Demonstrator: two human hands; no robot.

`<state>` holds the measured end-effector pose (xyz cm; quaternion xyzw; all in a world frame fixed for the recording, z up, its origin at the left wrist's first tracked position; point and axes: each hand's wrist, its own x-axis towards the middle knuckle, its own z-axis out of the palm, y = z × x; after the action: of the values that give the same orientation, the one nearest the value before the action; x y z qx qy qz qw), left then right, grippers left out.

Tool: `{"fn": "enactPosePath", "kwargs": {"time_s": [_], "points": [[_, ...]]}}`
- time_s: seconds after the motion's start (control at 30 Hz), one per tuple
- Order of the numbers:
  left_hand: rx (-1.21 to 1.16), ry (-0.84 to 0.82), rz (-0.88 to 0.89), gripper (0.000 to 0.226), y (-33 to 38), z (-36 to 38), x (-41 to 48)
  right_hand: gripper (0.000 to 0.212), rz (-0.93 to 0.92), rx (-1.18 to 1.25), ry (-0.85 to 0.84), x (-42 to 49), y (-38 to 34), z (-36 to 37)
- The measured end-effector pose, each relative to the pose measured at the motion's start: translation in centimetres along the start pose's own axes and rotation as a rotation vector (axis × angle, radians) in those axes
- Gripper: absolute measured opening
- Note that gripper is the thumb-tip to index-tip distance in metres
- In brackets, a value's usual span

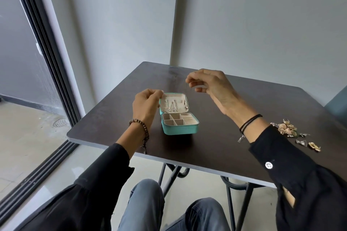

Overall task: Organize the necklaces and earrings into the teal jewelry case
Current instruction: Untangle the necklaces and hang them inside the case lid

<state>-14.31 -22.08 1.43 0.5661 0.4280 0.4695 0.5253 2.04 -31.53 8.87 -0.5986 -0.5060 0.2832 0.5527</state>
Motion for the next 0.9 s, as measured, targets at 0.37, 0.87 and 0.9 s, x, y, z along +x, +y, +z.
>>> {"fn": "enactPosePath", "kwargs": {"time_s": [0.37,0.87,0.9], "points": [[0.470,-0.034,-0.027,0.044,-4.2,0.7,3.0,0.023,0.049,-0.011,0.015,2.5,2.4,0.4],[-0.001,-0.052,-0.002,0.031,-4.9,0.3,2.9,0.020,0.034,-0.018,0.042,2.2,3.5,0.2],[-0.021,-0.061,0.007,0.030,-4.8,0.3,2.9,0.019,0.025,-0.019,0.043,2.1,3.5,0.2]]}}
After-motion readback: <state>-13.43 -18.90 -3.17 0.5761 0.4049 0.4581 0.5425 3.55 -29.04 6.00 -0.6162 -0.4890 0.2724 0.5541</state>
